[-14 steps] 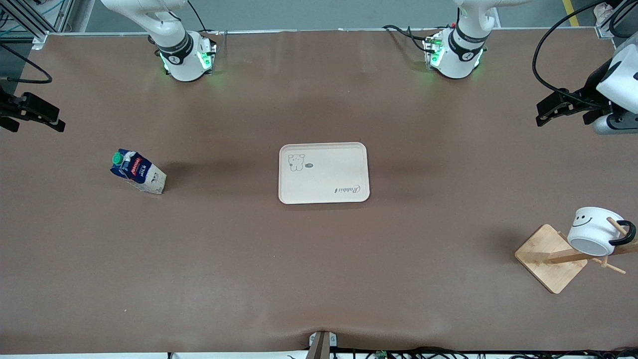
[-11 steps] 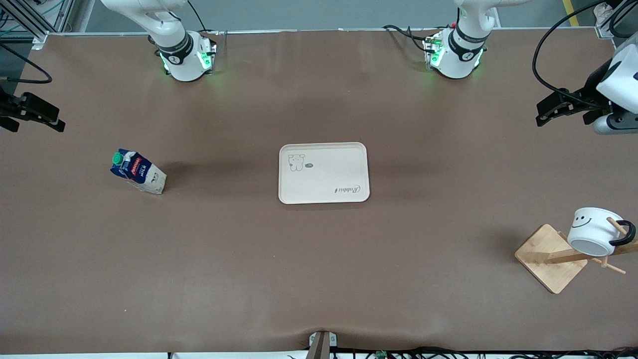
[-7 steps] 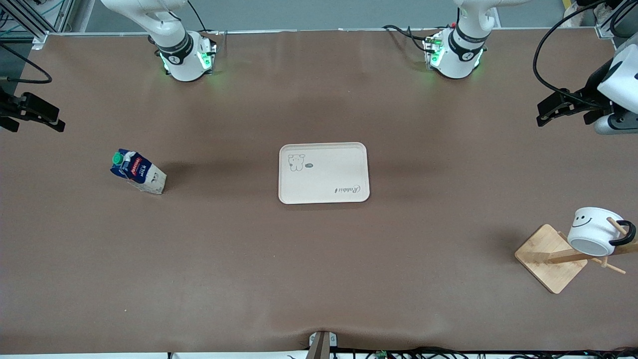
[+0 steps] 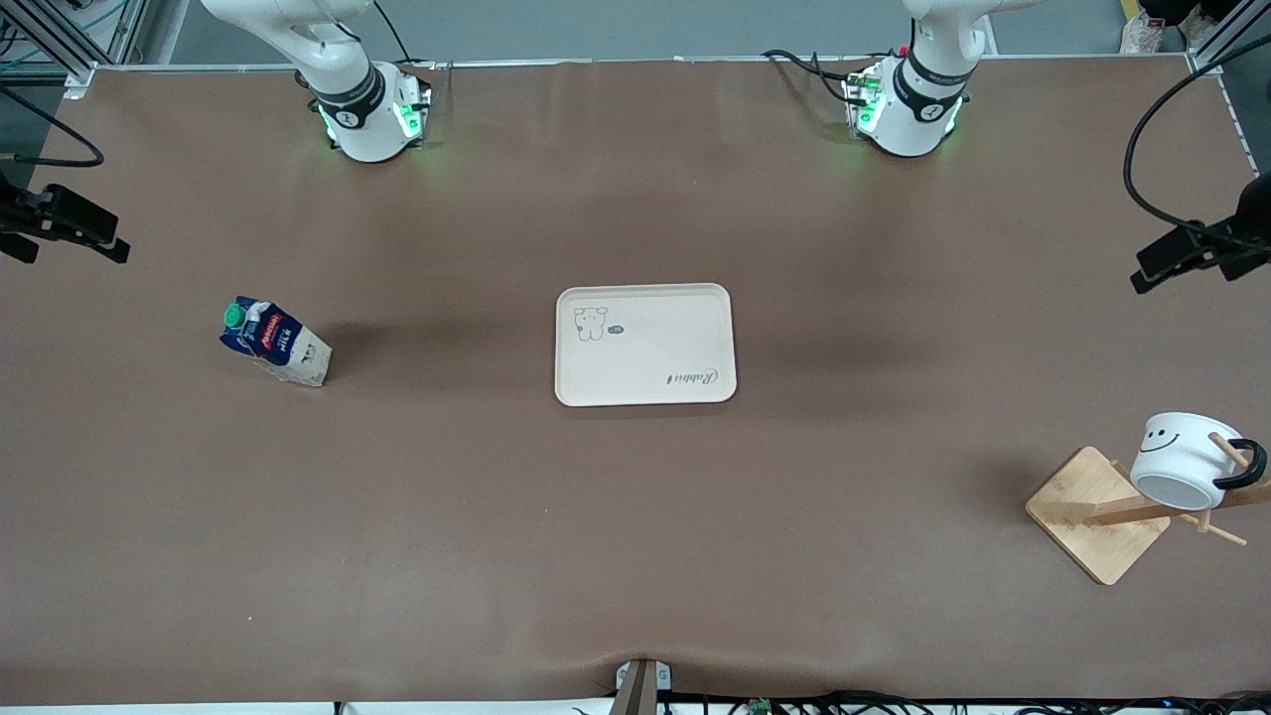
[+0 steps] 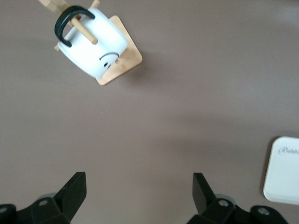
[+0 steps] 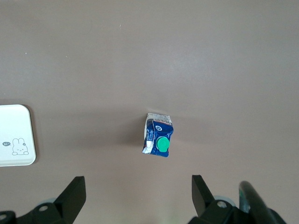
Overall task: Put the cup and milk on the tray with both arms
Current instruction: 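Move the left gripper toward the white mug on the wooden stand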
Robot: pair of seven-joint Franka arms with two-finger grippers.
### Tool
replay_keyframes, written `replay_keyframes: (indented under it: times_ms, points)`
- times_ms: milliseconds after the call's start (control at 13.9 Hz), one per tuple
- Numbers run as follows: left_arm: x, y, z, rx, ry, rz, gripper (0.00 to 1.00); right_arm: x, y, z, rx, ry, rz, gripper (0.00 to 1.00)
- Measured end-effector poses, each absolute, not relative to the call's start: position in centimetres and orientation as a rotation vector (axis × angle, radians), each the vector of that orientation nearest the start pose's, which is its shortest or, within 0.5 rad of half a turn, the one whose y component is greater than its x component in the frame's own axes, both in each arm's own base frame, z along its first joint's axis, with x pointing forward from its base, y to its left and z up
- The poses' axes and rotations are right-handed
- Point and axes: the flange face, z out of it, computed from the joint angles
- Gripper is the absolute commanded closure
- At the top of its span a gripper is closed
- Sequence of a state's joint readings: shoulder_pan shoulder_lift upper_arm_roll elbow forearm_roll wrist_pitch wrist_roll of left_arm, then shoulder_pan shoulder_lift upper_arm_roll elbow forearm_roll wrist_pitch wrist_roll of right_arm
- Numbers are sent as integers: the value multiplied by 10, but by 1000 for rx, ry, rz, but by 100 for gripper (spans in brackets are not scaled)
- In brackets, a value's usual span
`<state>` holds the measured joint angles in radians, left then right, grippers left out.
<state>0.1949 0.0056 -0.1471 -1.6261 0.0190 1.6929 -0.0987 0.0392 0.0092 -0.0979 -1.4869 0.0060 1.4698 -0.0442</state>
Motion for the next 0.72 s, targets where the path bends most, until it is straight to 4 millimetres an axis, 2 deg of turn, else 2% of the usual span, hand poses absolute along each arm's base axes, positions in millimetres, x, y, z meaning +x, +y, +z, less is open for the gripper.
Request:
replay_keyframes:
  times_ms: [143,430,717]
  points:
    - [572,50,585,-3114,-283,-136,0,547,-31,648,-3135,23,46,0]
    - [574,105,527,-3162,-342,-266,0,548,-32,647,-3135,23,48,0]
    - [571,128,491,-3185,-398,-371,0,548,-32,647,-3135,24,48,0]
